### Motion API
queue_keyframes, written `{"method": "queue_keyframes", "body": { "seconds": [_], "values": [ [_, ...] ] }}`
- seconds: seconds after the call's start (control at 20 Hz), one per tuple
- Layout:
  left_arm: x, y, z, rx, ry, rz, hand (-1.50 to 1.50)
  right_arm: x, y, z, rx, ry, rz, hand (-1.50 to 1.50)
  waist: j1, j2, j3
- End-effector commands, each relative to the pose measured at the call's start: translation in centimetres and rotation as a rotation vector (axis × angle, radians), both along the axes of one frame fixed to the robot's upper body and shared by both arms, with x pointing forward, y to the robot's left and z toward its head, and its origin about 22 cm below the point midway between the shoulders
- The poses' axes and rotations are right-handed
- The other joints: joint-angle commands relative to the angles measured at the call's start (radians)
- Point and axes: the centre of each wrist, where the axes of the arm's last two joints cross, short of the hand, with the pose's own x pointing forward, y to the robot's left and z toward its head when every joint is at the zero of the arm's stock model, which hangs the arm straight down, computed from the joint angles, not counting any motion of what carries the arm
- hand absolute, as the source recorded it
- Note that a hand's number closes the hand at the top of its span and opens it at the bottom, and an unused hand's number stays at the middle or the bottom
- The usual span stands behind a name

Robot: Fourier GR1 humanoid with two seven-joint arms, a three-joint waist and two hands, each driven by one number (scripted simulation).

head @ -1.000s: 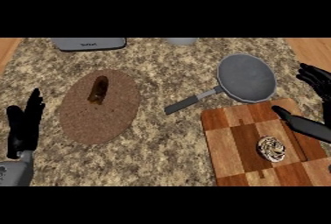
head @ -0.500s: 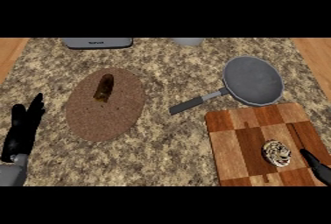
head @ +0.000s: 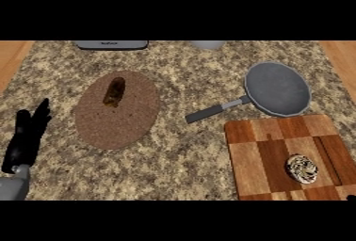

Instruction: Pick the cupcake from the cutting board and place it in the pan

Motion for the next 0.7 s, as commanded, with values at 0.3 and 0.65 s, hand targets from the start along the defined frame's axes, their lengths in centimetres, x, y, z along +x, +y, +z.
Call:
{"method": "queue_keyframes", "body": {
  "seconds": [0.3, 0.65],
  "values": [
    [1.2, -0.5, -0.1, 0.000, -0.002, -0.048, 0.00, 3.1, 2.6, 6.4, -0.364, 0.476, -0.023, -1.50, 0.035, 0.011, 0.000],
    [2.3, 0.2, 1.6, -0.006, -0.005, -0.026, 0.00, 4.9, 7.2, 5.8, -0.432, 0.694, 0.027, -1.50, 0.036, 0.007, 0.003]
  ]
}}
